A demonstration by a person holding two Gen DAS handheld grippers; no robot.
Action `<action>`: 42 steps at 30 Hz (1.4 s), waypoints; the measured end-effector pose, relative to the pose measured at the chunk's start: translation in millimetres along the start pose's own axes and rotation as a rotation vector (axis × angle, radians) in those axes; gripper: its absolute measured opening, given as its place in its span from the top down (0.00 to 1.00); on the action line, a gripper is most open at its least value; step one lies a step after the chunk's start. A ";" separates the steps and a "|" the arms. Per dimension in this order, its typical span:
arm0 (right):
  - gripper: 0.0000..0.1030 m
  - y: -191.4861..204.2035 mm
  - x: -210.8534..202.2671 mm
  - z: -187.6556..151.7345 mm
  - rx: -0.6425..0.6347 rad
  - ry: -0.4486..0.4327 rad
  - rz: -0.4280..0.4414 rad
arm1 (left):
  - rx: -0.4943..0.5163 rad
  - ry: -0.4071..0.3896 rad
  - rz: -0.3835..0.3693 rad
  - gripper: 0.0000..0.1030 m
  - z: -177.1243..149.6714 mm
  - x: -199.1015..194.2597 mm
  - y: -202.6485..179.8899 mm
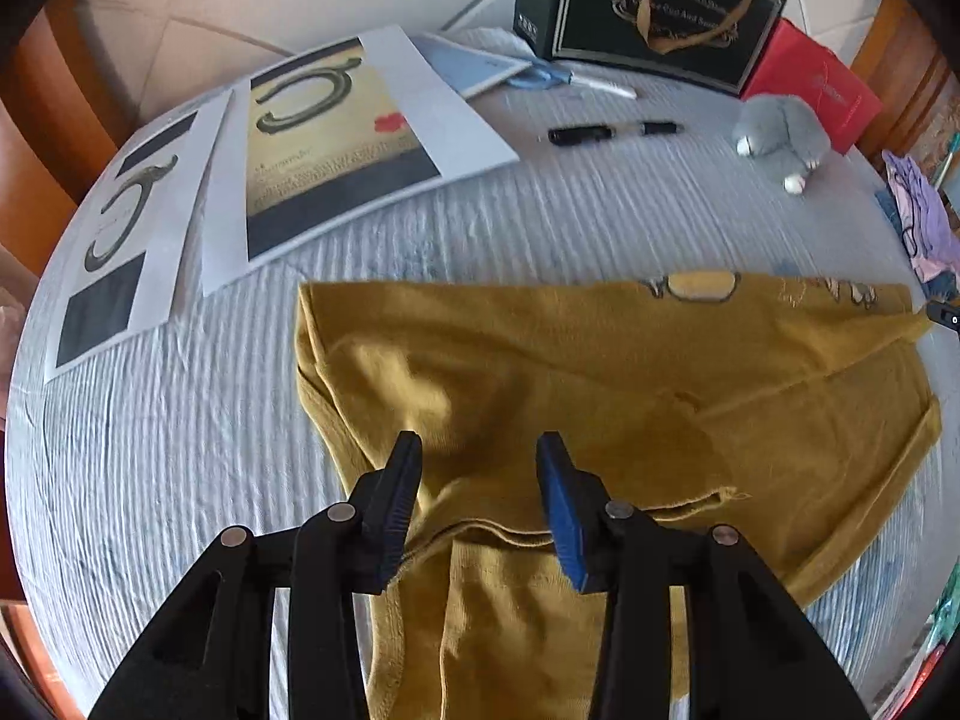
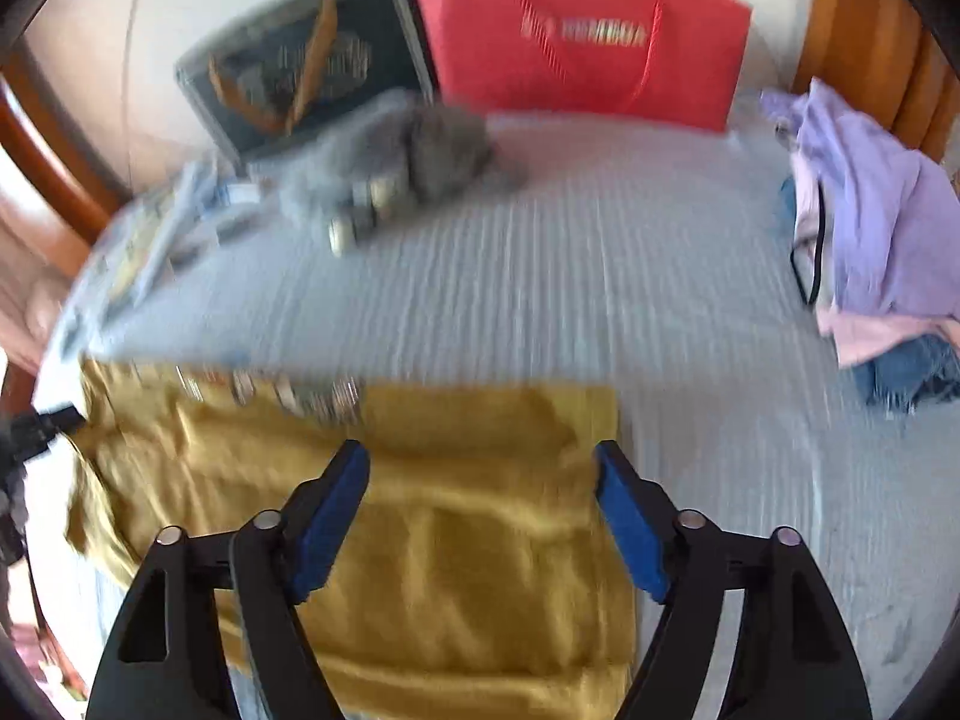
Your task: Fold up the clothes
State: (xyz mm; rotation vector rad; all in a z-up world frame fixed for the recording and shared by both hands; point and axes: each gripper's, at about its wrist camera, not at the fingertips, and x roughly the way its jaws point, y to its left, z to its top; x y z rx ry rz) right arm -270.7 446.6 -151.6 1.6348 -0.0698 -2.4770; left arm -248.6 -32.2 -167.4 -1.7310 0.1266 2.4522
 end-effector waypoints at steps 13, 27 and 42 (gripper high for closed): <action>0.53 -41.0 -55.6 -37.0 0.160 -0.134 -0.010 | -0.061 -0.084 -0.001 0.60 -26.6 -36.0 28.2; 0.84 2.9 18.0 -40.4 0.029 0.132 -0.010 | -0.111 -0.016 0.002 0.60 -30.2 -2.2 32.5; 0.12 -49.4 -1.4 1.3 0.131 -0.015 -0.058 | -0.215 -0.089 0.056 0.50 1.5 -2.1 83.2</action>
